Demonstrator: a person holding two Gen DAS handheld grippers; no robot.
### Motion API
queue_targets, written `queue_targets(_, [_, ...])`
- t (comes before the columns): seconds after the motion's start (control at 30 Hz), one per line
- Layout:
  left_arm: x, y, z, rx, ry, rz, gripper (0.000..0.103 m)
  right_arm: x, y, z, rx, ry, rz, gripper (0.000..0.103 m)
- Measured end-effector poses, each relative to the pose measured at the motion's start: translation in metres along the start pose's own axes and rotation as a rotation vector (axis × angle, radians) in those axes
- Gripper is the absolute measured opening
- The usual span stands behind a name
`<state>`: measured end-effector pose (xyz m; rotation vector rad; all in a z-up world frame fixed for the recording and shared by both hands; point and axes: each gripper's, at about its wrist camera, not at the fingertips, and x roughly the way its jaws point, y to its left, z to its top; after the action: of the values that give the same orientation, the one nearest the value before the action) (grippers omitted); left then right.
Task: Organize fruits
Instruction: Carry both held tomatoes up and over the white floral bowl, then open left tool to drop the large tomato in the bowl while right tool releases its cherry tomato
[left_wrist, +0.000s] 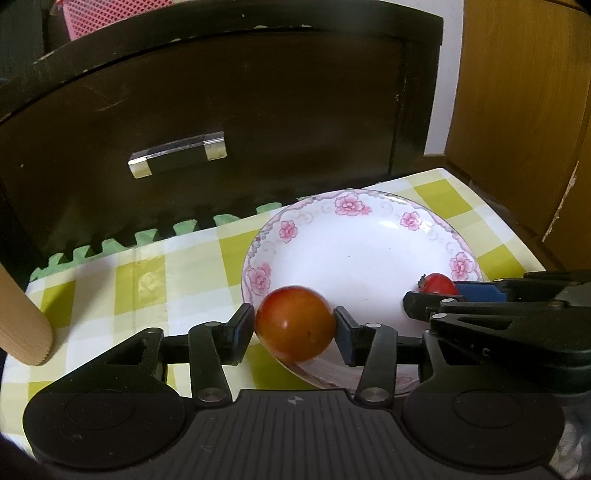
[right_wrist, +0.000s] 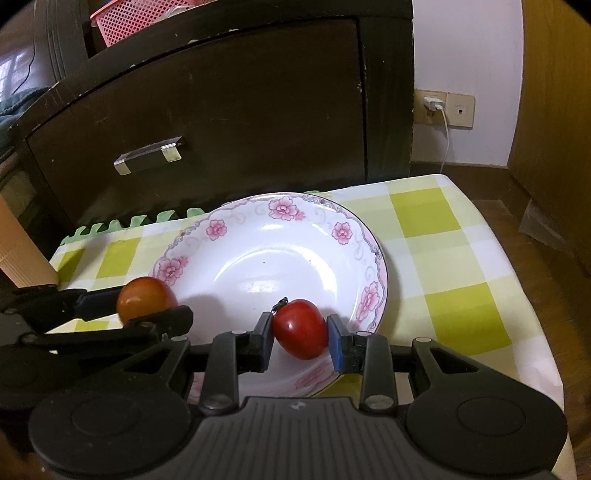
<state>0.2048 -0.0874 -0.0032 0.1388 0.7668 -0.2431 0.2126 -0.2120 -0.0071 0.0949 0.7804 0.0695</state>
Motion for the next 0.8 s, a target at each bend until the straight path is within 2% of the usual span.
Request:
queue_targets(0.13, [0.002, 0.006, 0.000, -0.035, 0.020, -0.015, 0.059, 0.000, 0.001, 0.000, -0.005, 0.002, -0.007, 0.031])
queue_targets(0.3, [0.000, 0.004, 0.000, -0.015, 0.010, 0.011, 0.060, -0.001, 0.003, 0.001, -0.005, 0.003, -0.012, 0.031])
queue_targets(0.8, [-0.015, 0.009, 0.001, -0.014, -0.011, 0.019, 0.070, -0.015, 0.006, 0.004, -0.020, -0.028, -0.042, 0.035])
